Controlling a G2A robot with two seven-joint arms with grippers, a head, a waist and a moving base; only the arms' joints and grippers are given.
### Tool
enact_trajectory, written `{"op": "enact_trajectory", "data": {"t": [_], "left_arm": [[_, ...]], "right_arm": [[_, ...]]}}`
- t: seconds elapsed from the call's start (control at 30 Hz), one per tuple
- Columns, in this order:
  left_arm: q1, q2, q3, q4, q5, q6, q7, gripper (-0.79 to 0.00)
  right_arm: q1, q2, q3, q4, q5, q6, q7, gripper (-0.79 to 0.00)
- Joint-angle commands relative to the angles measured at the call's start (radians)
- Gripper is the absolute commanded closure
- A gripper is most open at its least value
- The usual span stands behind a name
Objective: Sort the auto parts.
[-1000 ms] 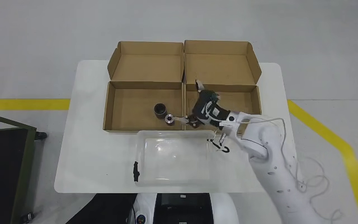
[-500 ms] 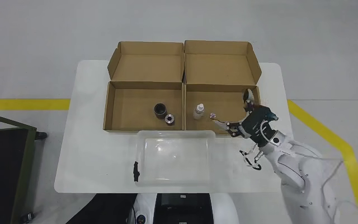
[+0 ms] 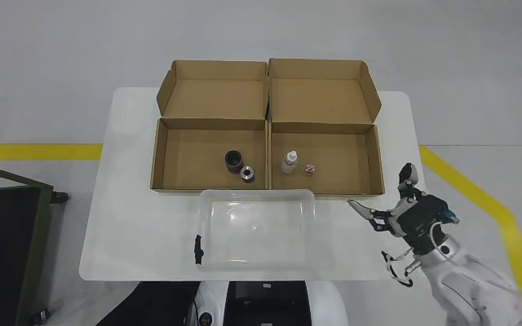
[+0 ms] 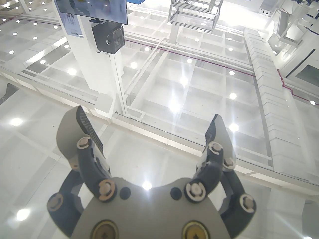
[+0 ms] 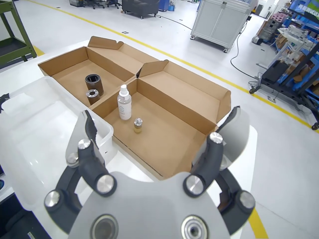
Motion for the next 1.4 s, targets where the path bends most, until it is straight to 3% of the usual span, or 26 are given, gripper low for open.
{"op": "enact_trajectory", "data": {"t": [0.0,0.33,1.37], "left_arm": [[0.0,0.0,0.0,0.0,0.0,0.0,0.0,-0.785],[0.0,0.0,0.0,0.0,0.0,0.0,0.0,-0.785],[0.0,0.0,0.0,0.0,0.0,0.0,0.0,-0.784]], "right_arm": [[-0.032,0.0,0.019,-0.011,-0.004,0.01,-0.019,-0.785],[-0.128,-0.002,0.088,-0.046,-0.019,0.055,-0.094,-0.785],[-0.13,-0.002,0.09,-0.05,-0.018,0.058,-0.096,-0.785]]}}
